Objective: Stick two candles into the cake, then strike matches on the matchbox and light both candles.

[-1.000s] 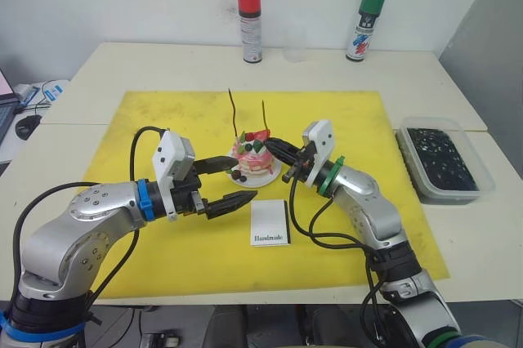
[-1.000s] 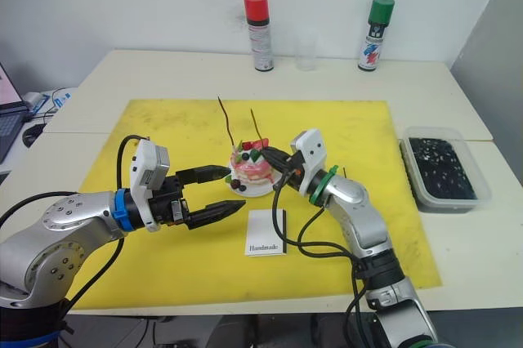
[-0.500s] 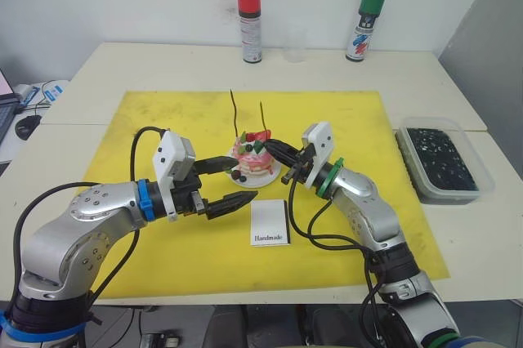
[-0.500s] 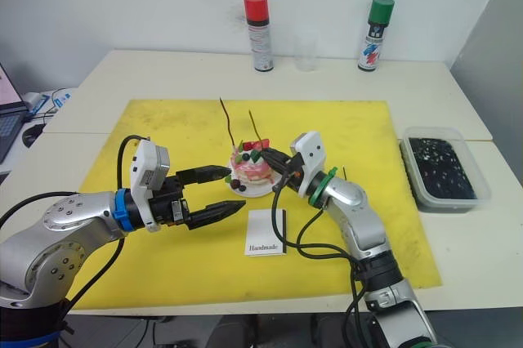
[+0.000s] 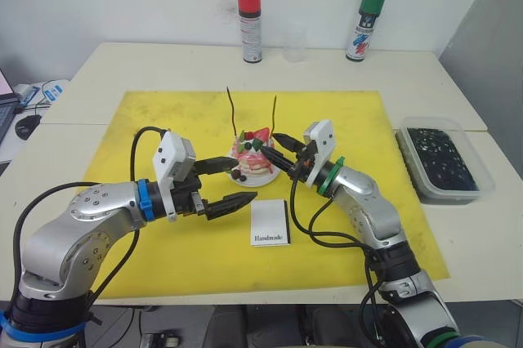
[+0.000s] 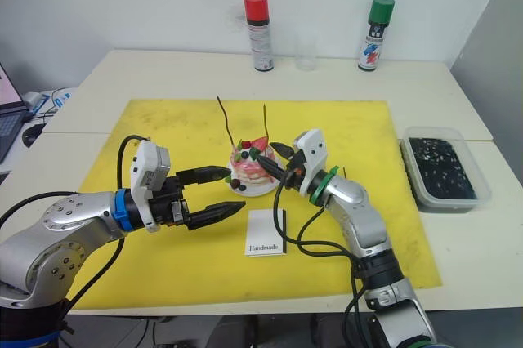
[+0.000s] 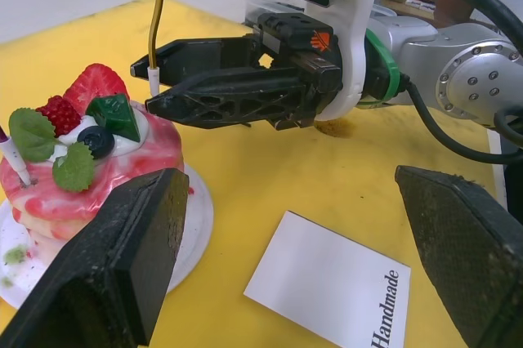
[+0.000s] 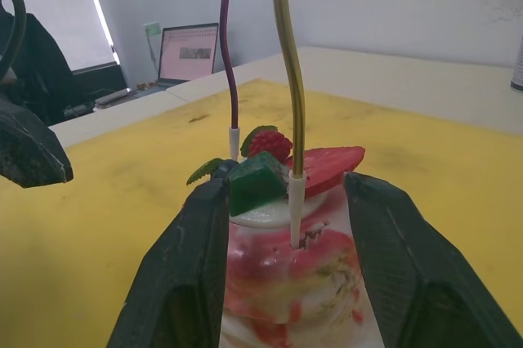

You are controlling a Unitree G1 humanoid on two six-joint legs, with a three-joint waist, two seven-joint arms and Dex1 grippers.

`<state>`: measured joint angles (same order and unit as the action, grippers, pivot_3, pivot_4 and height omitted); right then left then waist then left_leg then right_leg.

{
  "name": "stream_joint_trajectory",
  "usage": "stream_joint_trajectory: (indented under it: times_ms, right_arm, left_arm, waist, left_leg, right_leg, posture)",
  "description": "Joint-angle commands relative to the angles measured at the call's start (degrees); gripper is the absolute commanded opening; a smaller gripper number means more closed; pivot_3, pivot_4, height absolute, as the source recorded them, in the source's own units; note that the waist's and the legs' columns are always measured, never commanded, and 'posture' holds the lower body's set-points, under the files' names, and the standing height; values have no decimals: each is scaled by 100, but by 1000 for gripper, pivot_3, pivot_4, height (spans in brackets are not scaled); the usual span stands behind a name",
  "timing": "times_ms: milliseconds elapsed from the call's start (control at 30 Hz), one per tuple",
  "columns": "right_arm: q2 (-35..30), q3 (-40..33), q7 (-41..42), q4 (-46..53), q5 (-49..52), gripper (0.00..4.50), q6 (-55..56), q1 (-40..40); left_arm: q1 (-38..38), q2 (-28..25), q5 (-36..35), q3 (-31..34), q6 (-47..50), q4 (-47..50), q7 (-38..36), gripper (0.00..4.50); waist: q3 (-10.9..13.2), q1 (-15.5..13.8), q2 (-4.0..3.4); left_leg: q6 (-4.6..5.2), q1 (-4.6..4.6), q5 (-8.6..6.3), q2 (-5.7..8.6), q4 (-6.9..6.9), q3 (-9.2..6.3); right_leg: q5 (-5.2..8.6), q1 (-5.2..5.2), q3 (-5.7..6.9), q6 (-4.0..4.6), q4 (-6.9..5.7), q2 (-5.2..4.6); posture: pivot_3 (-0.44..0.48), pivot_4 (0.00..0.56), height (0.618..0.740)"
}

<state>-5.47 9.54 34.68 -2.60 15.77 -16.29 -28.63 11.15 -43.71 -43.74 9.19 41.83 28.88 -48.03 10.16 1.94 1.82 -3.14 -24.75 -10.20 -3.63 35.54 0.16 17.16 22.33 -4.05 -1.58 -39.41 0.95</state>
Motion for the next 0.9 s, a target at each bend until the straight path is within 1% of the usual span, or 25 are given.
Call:
stream_joint_trajectory:
  times_ms: [33,100,300,400,500,533,567,633,700,733,900]
  right_arm:
    - [-115,-164,-58,427,63,2315,-68,-70]
    - [-285,-239,-34,685,128,2315,-235,2]
    - [-1012,-486,28,1474,238,2315,-742,266]
    - [-1656,-457,361,1940,221,2315,-994,511]
    - [-2126,-439,676,2254,458,2315,-1435,655]
    - [-2213,-458,719,2325,510,1963,-1519,689]
    - [-2416,-414,895,2430,524,1718,-1562,763]
    - [-2694,-310,1113,2577,499,1053,-1622,872]
    - [-2834,-210,1196,2690,461,277,-1643,962]
    - [-2864,-180,1206,2732,462,14,-1660,992]
    - [-2979,88,1279,2875,353,14,-1736,1081]
  left_arm:
    - [-14,-88,-53,142,-28,61,-22,4500]
    - [-83,-187,-275,331,209,16,-37,4500]
    - [-254,-656,-1310,826,1431,-184,13,4500]
    - [-283,-1019,-2215,940,2620,-515,95,4500]
    - [-305,-1193,-2902,900,3409,-868,179,4500]
    - [-289,-1195,-3072,894,3604,-988,264,4500]
    - [-237,-1116,-3196,820,3801,-1144,439,4500]
    - [-115,-928,-3329,705,4001,-1353,772,4500]
    - [22,-701,-3421,617,4130,-1519,1094,4500]
    - [71,-608,-3445,596,4170,-1555,1219,4500]
    - [251,-112,-3628,558,4325,-1917,1853,4500]
  waist:
    - [0,0,0]
    - [0,0,0]
    - [1,-2,0]
    - [4,-5,1]
    - [4,-2,0]
    - [4,-1,0]
    - [5,-2,1]
    - [6,-4,-1]
    - [5,-7,0]
    - [6,-8,2]
    - [7,-11,4]
  left_leg:
    - [0,0,0,0,0,0]
    - [0,0,0,0,0,0]
    - [0,0,0,-1,-7,-3]
    - [0,0,0,0,-7,-2]
    - [0,0,0,0,-10,-1]
    - [0,0,0,0,-10,-1]
    - [0,0,0,-2,-10,-1]
    - [0,0,0,-2,-10,-4]
    - [0,1,0,1,-10,-4]
    - [1,1,0,1,-10,-4]
    - [0,0,0,3,-9,-2]
  right_leg:
    - [0,0,0,0,0,0]
    - [0,0,0,0,0,0]
    - [12,2,4,-12,1,-1]
    - [14,1,3,-13,4,-3]
    - [17,2,3,-16,6,-4]
    - [17,3,3,-16,5,-4]
    - [19,3,4,-14,4,-4]
    - [19,3,6,-14,4,-3]
    - [19,1,6,-14,5,-4]
    - [18,0,6,-15,8,-4]
    - [17,0,3,-17,7,-5]
  posture:
    - [0,150,740]
    - [0,150,740]
    - [0,150,740]
    - [0,150,740]
    - [0,150,740]
    - [0,150,740]
    - [0,150,740]
    - [0,150,740]
    - [0,150,740]
    - [0,150,740]
    - [0,150,740]
